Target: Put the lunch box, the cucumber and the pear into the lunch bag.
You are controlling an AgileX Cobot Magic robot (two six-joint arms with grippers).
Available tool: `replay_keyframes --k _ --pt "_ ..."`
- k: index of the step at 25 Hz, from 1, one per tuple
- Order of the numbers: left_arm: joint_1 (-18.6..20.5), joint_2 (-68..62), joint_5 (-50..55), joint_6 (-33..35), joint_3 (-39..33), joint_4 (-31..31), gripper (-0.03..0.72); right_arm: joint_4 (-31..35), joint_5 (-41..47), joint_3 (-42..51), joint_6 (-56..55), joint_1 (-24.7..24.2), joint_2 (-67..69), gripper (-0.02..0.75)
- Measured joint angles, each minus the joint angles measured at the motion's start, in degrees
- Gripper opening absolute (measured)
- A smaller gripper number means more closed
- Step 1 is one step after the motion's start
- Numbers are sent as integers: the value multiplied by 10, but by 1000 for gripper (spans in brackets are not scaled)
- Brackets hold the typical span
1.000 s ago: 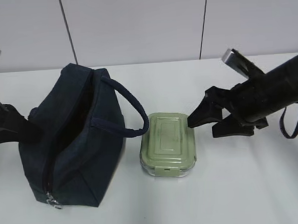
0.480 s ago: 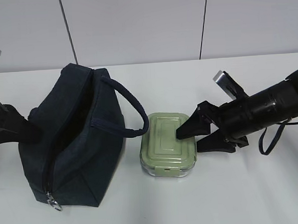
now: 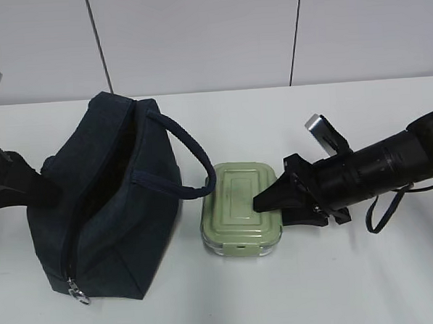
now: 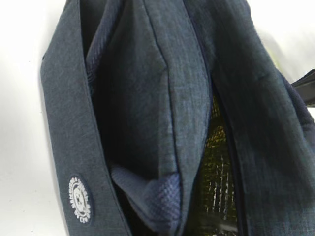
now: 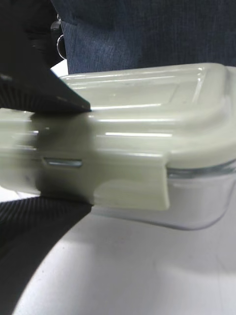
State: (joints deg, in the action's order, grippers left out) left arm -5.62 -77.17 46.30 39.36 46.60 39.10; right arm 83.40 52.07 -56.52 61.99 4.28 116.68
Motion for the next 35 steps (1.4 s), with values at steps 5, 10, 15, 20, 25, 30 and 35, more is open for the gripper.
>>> replay_keyframes --k 5,10,15,20,25,30,35 --pt "0 0 0 0 0 0 1 -16 -83 3 -3 0 -83 333" --pt "0 0 0 0 0 0 1 20 -123 -15 -8 0 -206 330" --pt "0 0 0 0 0 -1 1 34 -95 -78 -18 43 -239 330" --pt "0 0 0 0 0 -1 1 34 -105 -121 -22 155 -224 330" --pt "0 0 0 0 0 -1 1 31 -160 -161 -23 249 -171 330" --pt "0 0 -1 0 0 -1 1 -41 -222 -173 -84 264 -138 330" --pt "0 0 -1 0 0 -1 1 -293 -222 -173 -298 264 -116 330"
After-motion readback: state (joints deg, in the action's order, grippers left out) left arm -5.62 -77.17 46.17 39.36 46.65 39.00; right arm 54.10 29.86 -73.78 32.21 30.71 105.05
